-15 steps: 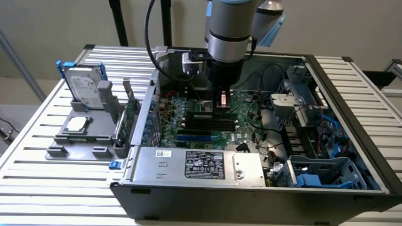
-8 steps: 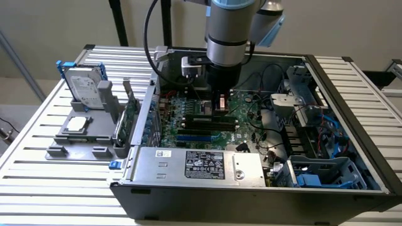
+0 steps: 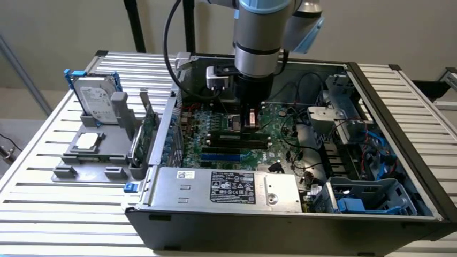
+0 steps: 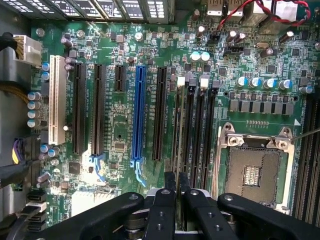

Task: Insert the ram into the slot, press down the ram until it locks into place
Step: 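Insert the ram into the slot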

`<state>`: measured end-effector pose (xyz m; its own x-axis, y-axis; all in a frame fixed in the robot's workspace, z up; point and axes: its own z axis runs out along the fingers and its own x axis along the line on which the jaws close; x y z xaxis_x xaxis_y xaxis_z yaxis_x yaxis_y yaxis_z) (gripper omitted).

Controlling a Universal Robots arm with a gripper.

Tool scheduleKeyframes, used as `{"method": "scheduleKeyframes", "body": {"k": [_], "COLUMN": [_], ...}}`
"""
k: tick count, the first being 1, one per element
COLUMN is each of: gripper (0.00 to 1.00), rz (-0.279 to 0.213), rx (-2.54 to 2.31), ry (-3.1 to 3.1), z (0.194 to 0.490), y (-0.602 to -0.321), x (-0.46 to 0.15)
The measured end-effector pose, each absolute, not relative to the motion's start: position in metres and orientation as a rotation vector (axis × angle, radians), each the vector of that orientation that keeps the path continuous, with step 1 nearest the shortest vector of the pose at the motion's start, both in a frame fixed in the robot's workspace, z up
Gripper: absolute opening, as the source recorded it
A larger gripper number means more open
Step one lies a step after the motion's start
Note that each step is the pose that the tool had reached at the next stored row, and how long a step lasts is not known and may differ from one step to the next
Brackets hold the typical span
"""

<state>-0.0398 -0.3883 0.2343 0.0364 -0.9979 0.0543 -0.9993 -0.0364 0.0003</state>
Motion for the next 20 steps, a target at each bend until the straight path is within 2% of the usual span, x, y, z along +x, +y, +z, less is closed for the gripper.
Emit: {"method": "scheduleKeyframes", "body": {"k": [20], "gripper": [0.14], "rz": [0.073], "rx": [2.233], "ry": [-2.153], "z": [0.2275], "y": [-0.3875], "x": [-0.0399]}}
